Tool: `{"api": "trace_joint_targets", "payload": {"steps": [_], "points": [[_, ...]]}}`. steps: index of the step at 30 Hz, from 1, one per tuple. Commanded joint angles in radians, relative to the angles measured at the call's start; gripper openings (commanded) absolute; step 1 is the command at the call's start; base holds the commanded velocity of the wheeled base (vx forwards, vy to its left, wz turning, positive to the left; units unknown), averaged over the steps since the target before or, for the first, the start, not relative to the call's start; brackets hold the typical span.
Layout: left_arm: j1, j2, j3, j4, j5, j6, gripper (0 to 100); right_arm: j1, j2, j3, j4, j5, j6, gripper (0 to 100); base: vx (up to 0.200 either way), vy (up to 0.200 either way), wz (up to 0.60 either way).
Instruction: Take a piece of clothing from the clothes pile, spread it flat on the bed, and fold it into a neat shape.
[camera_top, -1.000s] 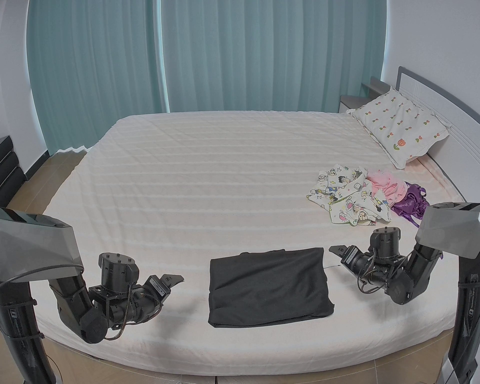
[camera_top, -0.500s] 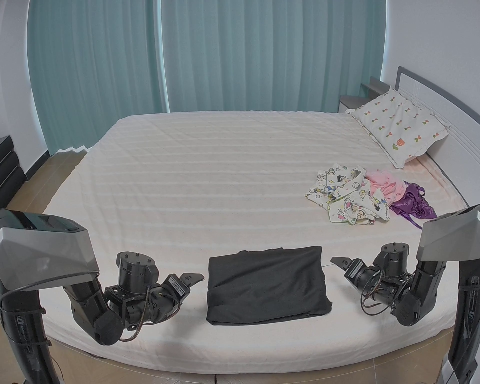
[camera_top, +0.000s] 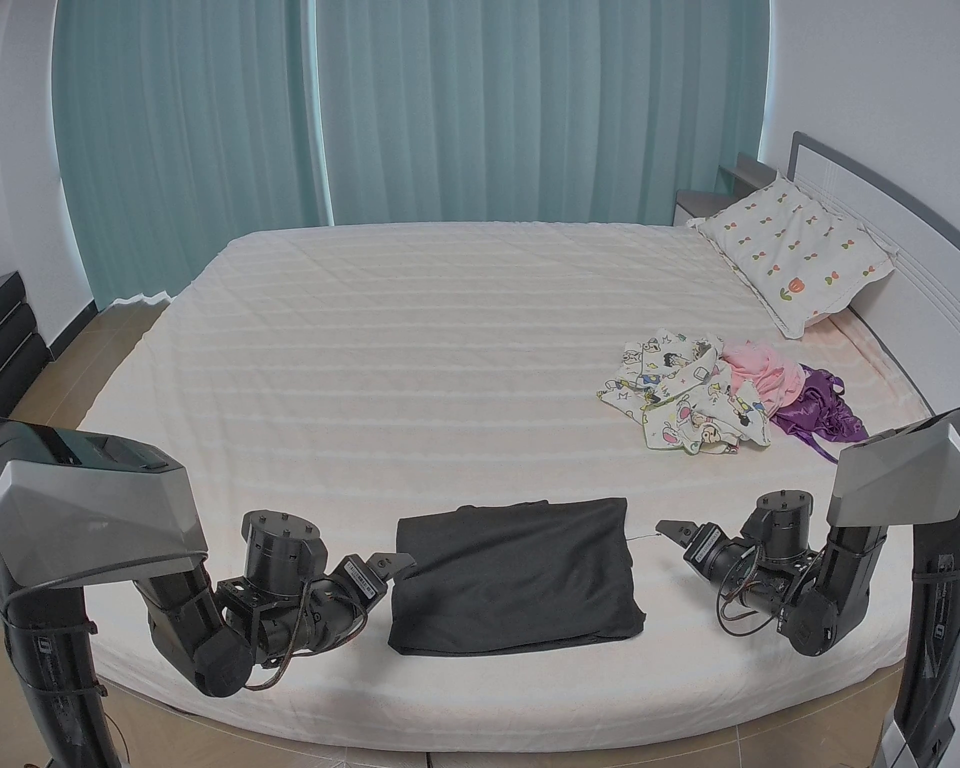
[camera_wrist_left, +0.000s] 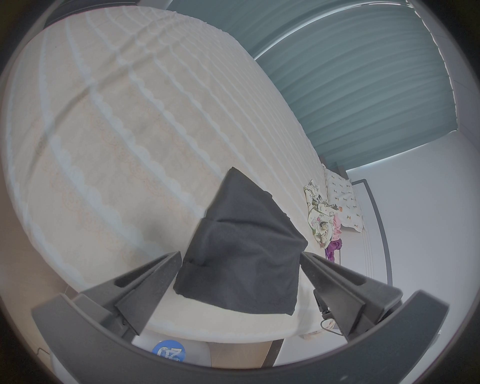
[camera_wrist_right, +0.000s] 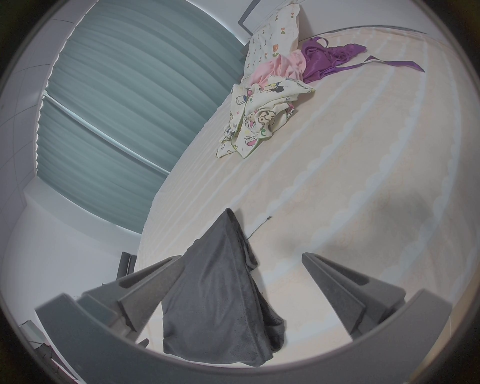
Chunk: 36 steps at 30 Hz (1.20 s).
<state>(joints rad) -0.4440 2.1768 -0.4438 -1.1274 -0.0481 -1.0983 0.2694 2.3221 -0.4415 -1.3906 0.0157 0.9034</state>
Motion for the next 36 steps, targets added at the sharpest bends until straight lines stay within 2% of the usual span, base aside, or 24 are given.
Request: {"api": "trace_joint_targets", "payload": {"steps": [1, 11, 20, 29, 36], "points": [[-0.004, 0.005, -0.004, 0.000, 0.002, -0.002, 100, 0.008, 0.005, 0.001, -0.001, 0.000, 0.000, 100, 0.000, 0.000, 0.00], [-0.002, 0.009, 0.002, 0.000, 0.004, 0.003, 100, 0.014, 0.010, 0.001, -0.002, -0.002, 0.000, 100, 0.000, 0.000, 0.00], [-0.002, 0.009, 0.005, 0.000, 0.004, 0.005, 100, 0.021, 0.008, 0.009, -0.002, -0.005, 0.000, 100, 0.200, 0.000, 0.00], [-0.001, 0.021, 0.004, -0.002, 0.005, 0.000, 100, 0.021, 0.006, 0.009, -0.004, -0.005, 0.002, 100, 0.000, 0.000, 0.00], [-0.004, 0.024, 0.005, -0.002, 0.005, 0.002, 100, 0.021, 0.006, 0.010, -0.002, -0.005, 0.000, 100, 0.000, -0.200, 0.00]]}}
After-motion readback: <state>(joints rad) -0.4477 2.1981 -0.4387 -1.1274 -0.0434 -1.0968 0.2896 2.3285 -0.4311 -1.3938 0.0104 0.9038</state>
